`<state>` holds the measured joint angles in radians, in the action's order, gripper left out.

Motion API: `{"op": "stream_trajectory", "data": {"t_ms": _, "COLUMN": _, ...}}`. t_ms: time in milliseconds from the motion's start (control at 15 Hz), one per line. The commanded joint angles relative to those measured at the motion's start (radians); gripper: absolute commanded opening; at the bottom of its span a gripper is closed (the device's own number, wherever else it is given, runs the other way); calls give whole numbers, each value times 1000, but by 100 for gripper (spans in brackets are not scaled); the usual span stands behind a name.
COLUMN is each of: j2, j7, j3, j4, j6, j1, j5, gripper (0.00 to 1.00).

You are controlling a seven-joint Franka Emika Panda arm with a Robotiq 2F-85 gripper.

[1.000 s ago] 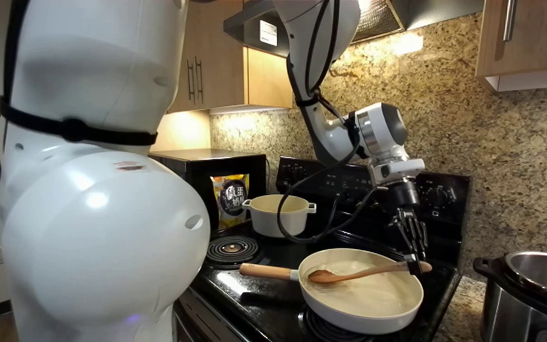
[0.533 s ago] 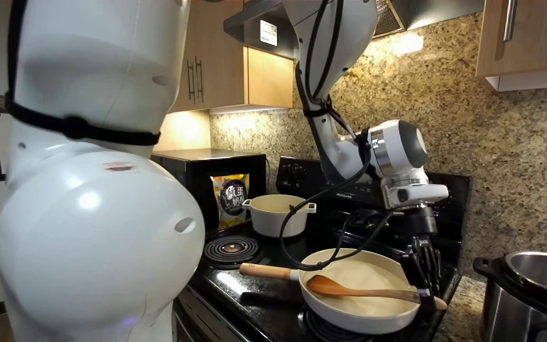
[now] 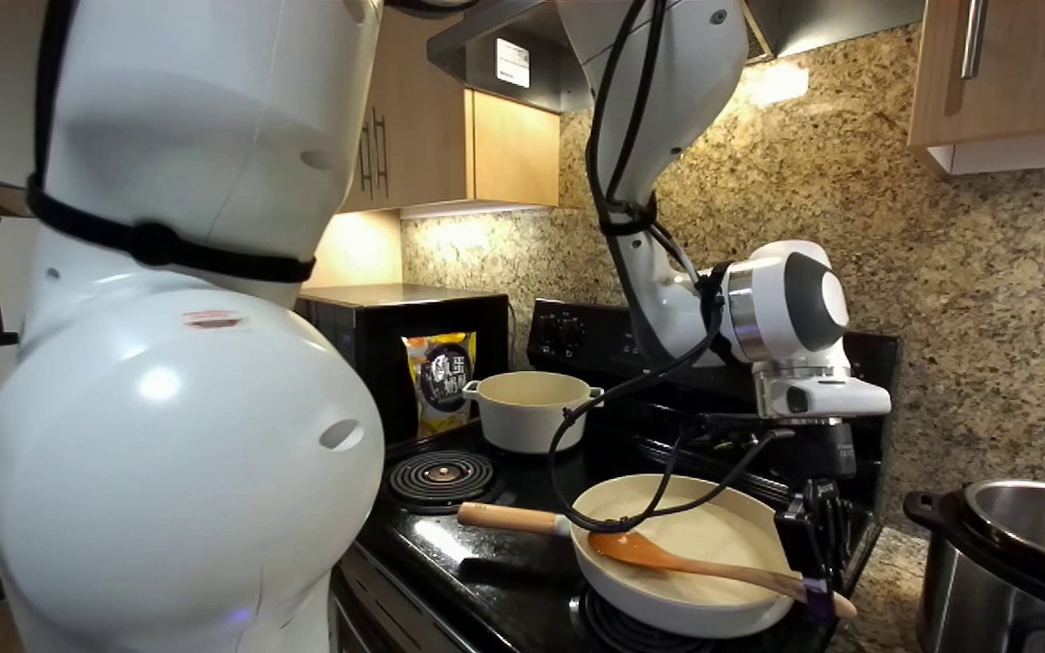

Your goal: Pick up the cooking stick and stir in the pan

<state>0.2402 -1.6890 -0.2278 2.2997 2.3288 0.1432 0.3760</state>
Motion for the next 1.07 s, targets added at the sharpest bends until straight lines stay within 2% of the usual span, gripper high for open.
{"op": "stream_trajectory", "data": {"t_ms": 0, "j2": 16, "j7": 99, "j3": -3, "j4": 7, "j6": 50, "j1": 12, "j5": -80, "gripper": 10}}
{"op": "stream_trajectory", "data": {"t_ms": 67, "j2": 21, "j7": 114, "j3": -6, "j4": 4, "j6": 47, "j1": 11, "j5": -88, "gripper": 10}}
{"op": "stream_trajectory", "data": {"t_ms": 133, "j2": 21, "j7": 119, "j3": -12, "j4": 6, "j6": 47, "j1": 9, "j5": -86, "gripper": 51}}
{"op": "stream_trajectory", "data": {"t_ms": 267, "j2": 14, "j7": 134, "j3": -22, "j4": 16, "j6": 45, "j1": 6, "j5": -79, "gripper": 58}}
{"op": "stream_trajectory", "data": {"t_ms": 667, "j2": -20, "j7": 186, "j3": -47, "j4": 52, "j6": 66, "j1": 8, "j5": -65, "gripper": 97}}
{"op": "stream_trajectory", "data": {"t_ms": 1000, "j2": -83, "j7": 245, "j3": -56, "j4": 120, "j6": 219, "j1": 13, "j5": -78, "gripper": 100}}
